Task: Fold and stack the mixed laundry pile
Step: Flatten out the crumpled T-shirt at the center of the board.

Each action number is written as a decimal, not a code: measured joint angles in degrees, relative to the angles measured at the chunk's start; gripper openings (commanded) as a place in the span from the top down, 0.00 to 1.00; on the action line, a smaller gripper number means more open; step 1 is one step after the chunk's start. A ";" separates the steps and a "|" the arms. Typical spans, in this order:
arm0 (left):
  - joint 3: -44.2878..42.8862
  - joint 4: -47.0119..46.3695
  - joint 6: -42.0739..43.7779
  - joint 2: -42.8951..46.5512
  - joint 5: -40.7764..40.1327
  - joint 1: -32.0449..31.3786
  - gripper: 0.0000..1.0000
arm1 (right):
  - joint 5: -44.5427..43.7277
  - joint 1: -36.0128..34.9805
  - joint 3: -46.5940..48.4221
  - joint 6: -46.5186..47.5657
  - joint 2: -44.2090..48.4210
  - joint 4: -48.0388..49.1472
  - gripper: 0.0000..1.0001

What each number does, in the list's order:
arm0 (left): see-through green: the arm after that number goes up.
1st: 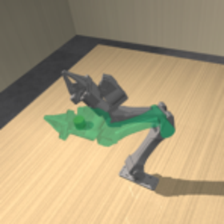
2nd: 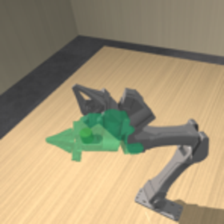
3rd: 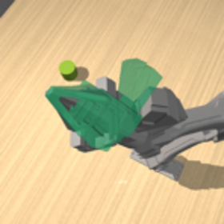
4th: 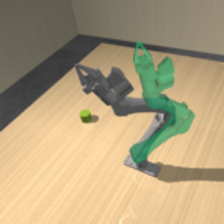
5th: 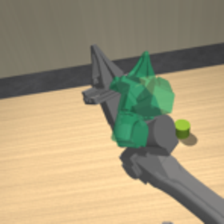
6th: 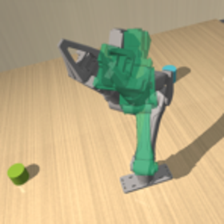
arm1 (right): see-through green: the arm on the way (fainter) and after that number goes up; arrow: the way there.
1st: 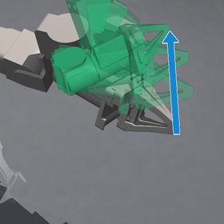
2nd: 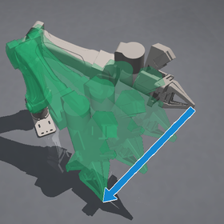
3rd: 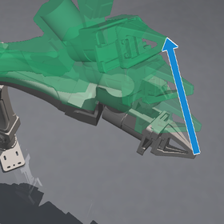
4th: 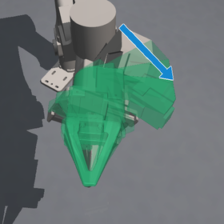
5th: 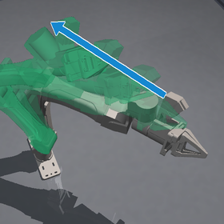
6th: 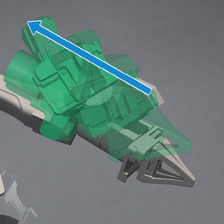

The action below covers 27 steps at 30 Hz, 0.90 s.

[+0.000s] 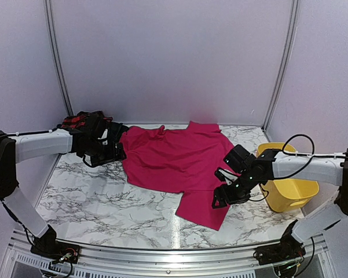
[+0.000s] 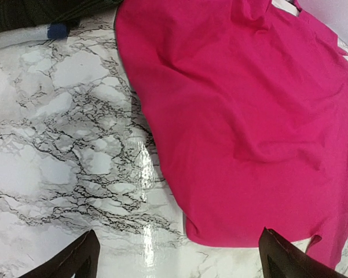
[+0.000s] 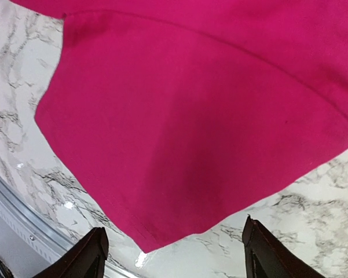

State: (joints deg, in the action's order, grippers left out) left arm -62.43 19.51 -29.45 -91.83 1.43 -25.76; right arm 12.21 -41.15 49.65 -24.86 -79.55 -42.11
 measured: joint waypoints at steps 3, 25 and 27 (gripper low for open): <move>1.18 -0.04 -0.37 0.83 -0.96 0.00 0.01 | -2.51 -3.21 -0.35 -2.60 -3.28 0.02 0.22; 5.09 -2.12 -7.52 3.26 -5.77 0.00 0.01 | -17.68 -0.94 33.83 0.20 -14.12 -7.37 1.00; 5.55 -3.43 -8.92 3.23 -5.40 0.00 0.01 | -17.64 3.80 42.84 2.47 -14.03 -6.03 1.00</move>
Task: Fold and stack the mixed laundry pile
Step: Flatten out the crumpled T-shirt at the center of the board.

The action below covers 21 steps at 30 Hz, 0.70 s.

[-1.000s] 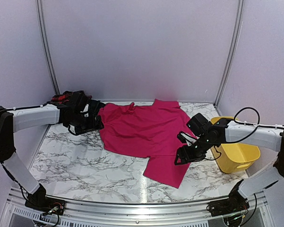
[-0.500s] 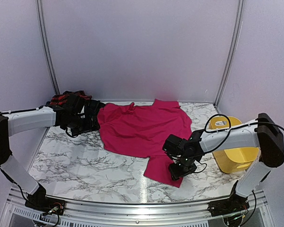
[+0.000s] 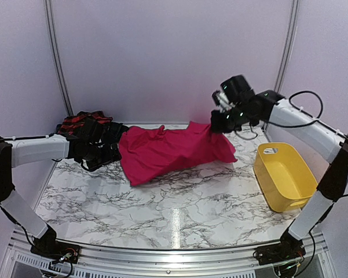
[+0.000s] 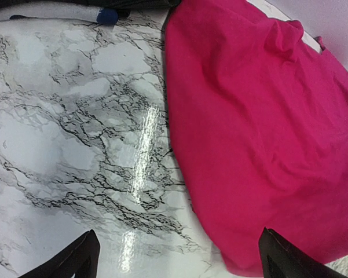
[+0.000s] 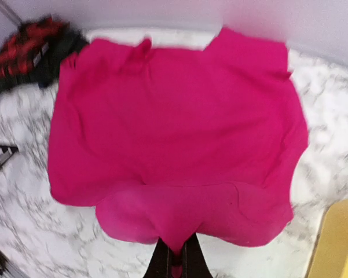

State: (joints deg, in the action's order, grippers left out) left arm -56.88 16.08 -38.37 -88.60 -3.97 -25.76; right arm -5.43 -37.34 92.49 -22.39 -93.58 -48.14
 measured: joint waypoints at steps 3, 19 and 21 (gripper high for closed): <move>0.59 -1.79 -2.69 -0.61 0.55 0.00 0.01 | -0.31 7.93 8.87 2.84 -0.15 1.70 1.00; 1.18 -9.09 -4.83 -11.02 8.72 -7.39 0.56 | 2.40 20.04 -2.34 7.96 -12.48 4.57 1.00; -0.04 -9.51 -4.46 -13.68 9.07 -9.49 0.55 | 2.67 20.20 -2.05 8.13 -12.28 5.05 1.00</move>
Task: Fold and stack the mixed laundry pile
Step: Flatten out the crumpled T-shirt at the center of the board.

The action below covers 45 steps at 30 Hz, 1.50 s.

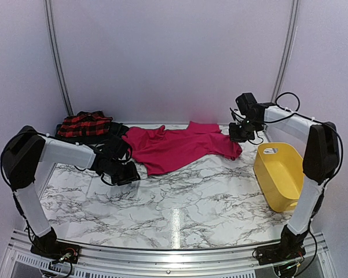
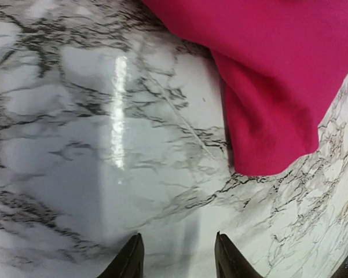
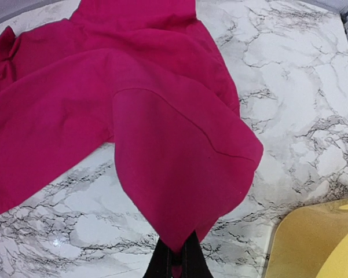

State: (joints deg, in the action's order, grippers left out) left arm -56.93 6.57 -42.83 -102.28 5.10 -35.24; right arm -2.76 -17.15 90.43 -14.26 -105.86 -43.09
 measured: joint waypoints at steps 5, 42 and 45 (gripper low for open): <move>-6.64 -1.77 0.92 -6.95 0.02 -2.58 0.52 | 0.96 0.70 2.36 0.90 0.00 0.35 1.00; -22.27 38.73 37.64 -4.07 -24.11 -16.11 0.44 | 22.82 3.82 0.26 3.63 8.81 -1.49 1.00; -14.36 31.82 30.08 6.27 -20.48 -11.82 0.56 | 21.73 3.82 -0.28 3.87 8.83 -1.73 1.00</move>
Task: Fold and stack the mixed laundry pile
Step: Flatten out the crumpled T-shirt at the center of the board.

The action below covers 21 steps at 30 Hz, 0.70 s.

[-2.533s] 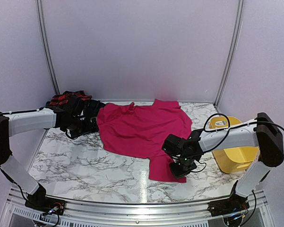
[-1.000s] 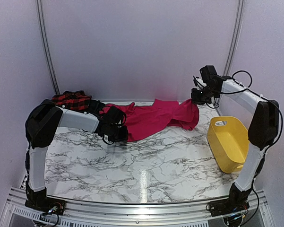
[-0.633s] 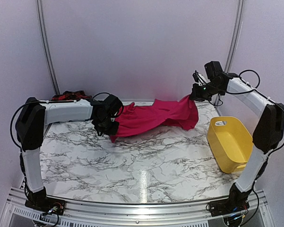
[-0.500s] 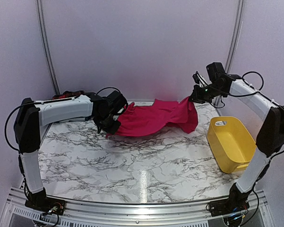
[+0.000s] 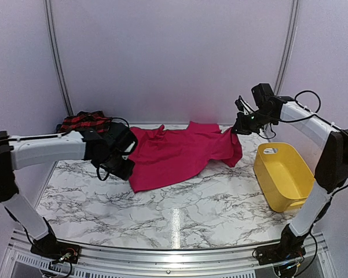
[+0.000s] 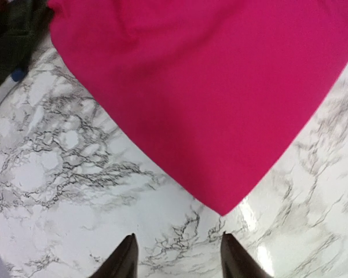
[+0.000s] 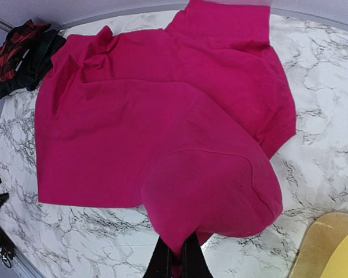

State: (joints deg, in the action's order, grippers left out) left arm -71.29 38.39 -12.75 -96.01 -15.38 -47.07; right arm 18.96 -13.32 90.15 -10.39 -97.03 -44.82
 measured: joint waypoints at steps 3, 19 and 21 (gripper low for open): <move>8.57 -8.83 -8.04 8.92 2.47 3.80 0.54 | -1.49 0.39 -0.55 -0.02 0.17 -0.44 1.00; 18.91 -30.12 -37.55 -1.46 15.37 8.00 0.58 | 3.67 1.73 -2.71 -0.02 2.34 0.61 1.00; 18.82 -33.64 -40.30 -3.87 16.83 8.87 0.79 | 5.68 1.05 -3.63 0.02 2.36 0.98 1.00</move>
State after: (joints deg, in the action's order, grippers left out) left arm -52.47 4.75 -53.06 -99.88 1.45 -38.20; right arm 24.64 -12.27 86.52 -10.37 -94.67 -43.83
